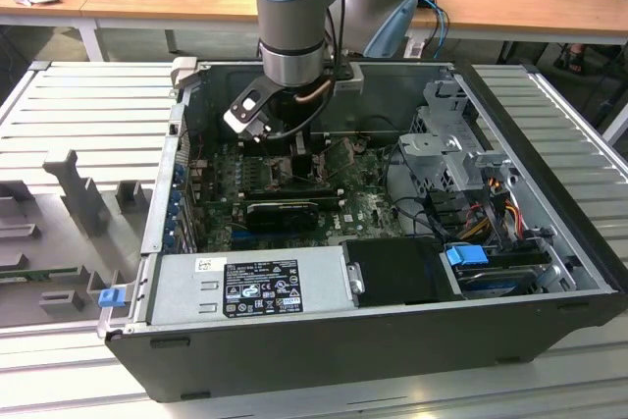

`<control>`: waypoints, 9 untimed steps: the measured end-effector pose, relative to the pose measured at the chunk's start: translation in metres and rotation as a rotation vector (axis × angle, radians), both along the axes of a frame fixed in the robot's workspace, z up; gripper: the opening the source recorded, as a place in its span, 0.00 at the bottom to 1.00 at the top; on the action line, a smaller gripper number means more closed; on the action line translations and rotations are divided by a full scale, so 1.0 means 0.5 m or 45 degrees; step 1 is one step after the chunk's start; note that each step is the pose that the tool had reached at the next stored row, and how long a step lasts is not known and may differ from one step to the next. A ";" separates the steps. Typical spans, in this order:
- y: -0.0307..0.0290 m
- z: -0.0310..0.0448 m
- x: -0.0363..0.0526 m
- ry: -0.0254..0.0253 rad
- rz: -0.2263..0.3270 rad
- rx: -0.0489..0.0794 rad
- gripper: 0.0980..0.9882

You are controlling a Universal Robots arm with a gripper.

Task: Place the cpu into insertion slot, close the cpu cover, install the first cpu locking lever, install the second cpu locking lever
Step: 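Place the cpu into insertion slot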

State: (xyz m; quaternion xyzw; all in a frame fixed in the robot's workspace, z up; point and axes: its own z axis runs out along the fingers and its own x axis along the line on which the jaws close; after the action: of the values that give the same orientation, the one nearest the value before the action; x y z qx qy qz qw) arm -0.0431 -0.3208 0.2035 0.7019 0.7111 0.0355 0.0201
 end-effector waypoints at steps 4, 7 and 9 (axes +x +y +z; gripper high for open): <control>0.000 -0.005 0.000 0.0000 -0.003 0.000 0.49; 0.000 -0.005 0.000 -0.0001 -0.003 0.000 0.49; 0.000 -0.005 0.000 0.0000 -0.003 0.000 0.49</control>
State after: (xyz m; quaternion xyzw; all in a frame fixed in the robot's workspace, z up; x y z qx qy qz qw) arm -0.0431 -0.3208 0.2008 0.7028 0.7102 0.0355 0.0202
